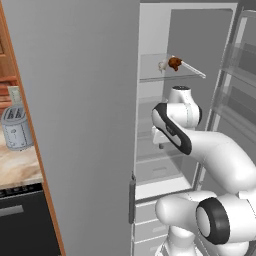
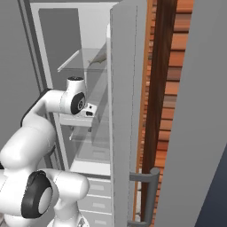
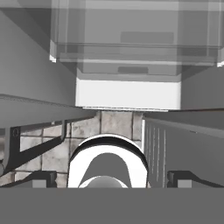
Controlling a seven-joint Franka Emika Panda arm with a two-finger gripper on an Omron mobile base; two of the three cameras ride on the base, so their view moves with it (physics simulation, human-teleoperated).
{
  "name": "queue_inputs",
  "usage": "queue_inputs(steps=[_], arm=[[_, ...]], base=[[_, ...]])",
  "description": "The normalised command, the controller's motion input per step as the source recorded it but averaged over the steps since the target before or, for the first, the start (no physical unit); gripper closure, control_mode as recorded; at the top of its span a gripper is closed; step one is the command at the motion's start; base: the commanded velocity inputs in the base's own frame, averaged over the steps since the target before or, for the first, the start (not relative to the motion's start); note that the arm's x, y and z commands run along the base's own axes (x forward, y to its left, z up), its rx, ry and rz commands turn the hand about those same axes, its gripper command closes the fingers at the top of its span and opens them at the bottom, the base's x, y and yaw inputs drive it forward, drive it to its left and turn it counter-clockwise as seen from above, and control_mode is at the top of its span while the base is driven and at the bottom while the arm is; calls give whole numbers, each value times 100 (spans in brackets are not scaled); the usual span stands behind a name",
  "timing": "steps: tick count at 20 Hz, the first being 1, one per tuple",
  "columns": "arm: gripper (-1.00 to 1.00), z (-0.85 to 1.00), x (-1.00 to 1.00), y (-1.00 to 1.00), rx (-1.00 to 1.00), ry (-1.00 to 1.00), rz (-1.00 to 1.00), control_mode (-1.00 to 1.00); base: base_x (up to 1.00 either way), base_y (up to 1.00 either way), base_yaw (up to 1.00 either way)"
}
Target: Gather the mushroom and lime from the fridge and place them on a tray on the dining counter. Then gather the chicken drumstick and fish from the fridge and place them on the other tray.
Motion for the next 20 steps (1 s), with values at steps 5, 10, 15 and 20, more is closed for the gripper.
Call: queue_inputs(steps=[5,10,15,20], arm=[[-100,23,4,0,0,0,1,-100],[-100,30,22,0,0,-9,0,-100],[-100,35,17,0,0,-12,0,-100],[-100,37,11,-6,0,-24,0,-100]], base=[[0,0,0],[0,0,0],[0,0,0],[0,0,0]])
